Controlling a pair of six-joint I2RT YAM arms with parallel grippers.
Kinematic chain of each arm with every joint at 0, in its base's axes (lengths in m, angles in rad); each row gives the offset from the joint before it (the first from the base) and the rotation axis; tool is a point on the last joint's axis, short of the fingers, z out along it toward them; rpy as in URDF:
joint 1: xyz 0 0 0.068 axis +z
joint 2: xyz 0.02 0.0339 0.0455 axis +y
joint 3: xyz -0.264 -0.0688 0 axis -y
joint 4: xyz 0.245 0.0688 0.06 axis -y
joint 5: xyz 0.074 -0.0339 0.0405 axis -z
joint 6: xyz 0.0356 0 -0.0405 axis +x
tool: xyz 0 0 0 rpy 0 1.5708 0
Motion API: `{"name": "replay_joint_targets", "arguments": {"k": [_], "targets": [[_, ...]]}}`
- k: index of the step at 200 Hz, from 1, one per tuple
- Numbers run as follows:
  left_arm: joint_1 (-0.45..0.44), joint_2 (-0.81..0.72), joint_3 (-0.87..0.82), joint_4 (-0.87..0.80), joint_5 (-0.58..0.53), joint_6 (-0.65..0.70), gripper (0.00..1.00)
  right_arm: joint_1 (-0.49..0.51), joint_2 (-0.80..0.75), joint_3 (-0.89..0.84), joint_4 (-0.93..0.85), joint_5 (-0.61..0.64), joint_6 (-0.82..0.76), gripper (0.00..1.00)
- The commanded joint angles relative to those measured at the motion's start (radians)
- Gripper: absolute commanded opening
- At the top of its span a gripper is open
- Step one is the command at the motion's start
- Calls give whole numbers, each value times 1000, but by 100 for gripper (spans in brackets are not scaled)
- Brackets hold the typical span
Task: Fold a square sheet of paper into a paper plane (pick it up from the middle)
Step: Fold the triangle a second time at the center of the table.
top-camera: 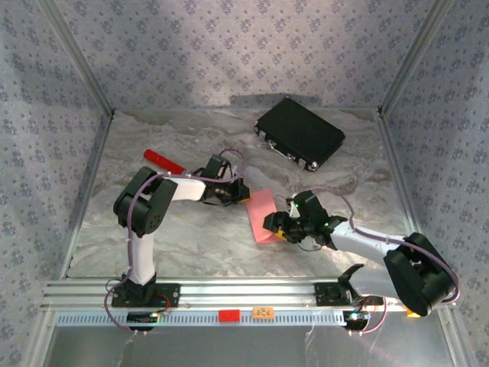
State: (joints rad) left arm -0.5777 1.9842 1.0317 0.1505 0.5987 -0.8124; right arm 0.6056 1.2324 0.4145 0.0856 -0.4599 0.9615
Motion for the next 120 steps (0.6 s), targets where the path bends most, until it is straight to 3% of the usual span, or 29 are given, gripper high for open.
{"name": "replay_joint_targets", "arguments": {"k": [1, 58, 120], "targets": [[-8, 35, -6, -68, -13, 5, 0, -30, 24, 38, -3, -16, -71, 66], [-11, 33, -2, -68, -12, 4, 0, -85, 134, 61, 122, -140, -87, 62], [-11, 26, 2, -69, -10, 4, 0, -121, 179, 78, 124, -187, -143, 55]]}}
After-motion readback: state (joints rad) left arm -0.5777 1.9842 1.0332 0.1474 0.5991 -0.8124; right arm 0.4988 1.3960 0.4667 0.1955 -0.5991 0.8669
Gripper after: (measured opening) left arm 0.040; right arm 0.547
